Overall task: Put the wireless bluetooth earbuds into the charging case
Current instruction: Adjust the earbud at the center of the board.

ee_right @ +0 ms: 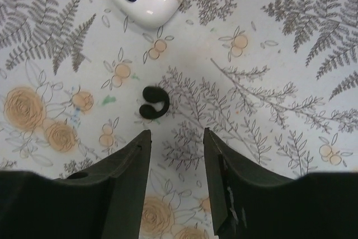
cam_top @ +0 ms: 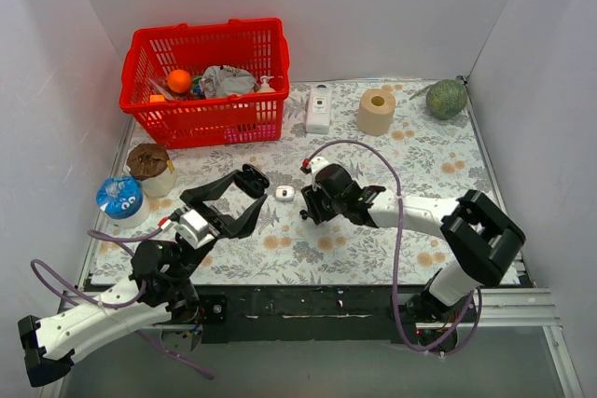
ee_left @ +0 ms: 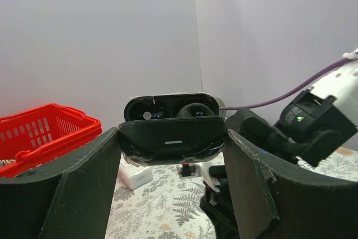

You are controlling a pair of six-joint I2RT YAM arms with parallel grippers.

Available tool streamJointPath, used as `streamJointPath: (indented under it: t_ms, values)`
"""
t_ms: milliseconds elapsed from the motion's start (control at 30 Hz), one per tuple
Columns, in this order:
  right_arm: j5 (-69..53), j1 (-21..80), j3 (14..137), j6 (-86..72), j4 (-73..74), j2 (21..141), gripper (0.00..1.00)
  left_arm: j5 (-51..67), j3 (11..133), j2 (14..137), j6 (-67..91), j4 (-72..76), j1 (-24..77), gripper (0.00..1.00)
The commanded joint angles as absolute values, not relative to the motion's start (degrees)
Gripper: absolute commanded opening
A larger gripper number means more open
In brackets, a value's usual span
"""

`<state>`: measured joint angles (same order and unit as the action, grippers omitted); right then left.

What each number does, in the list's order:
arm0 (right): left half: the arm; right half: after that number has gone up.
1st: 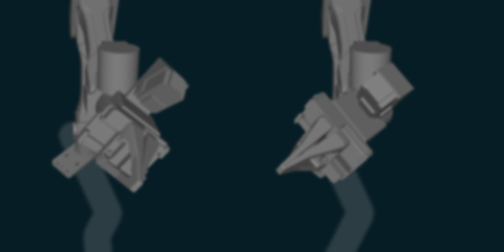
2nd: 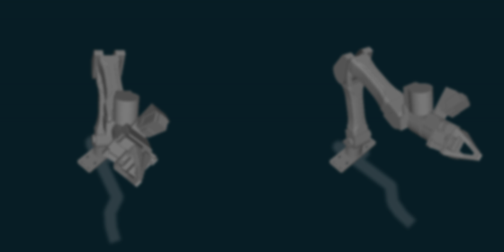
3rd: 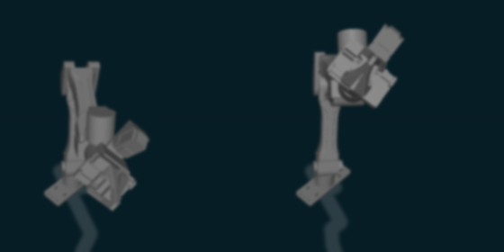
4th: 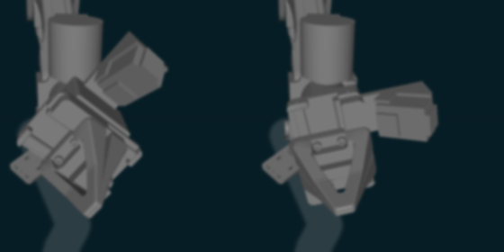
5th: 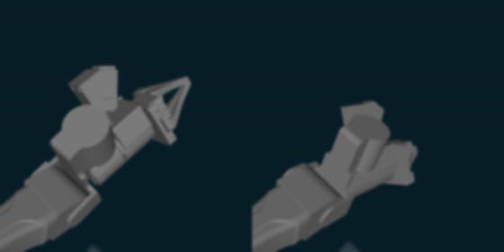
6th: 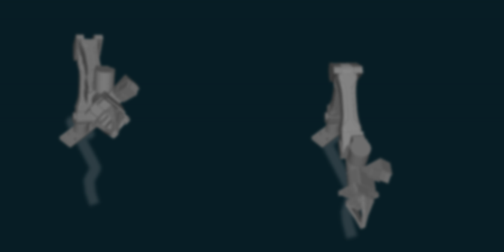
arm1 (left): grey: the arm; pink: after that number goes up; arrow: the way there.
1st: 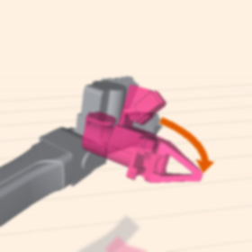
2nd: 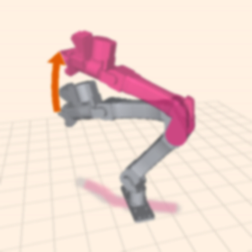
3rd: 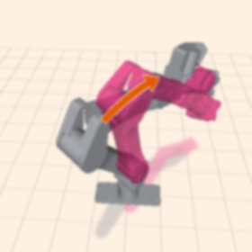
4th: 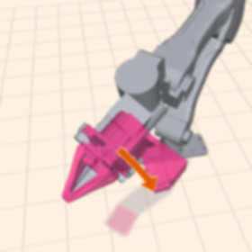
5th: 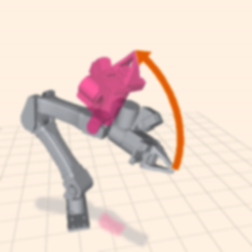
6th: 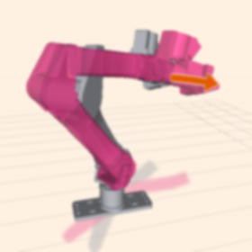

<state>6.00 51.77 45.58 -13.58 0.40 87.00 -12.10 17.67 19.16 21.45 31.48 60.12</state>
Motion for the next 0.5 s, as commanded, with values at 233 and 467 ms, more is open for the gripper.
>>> streamJointPath:
  t_ms: [233,467]
  values:
    - [5.8,49.2,53.8,-13.8,-4.0,96.1,0.52,-12.8,17.8,17.6,21.0,28.5,60.3,0.0]
    - [5.5,49.2,53.0,-13.9,-3.3,95.5,0.51,-12.9,17.9,17.5,20.8,28.4,60.2,0.0]
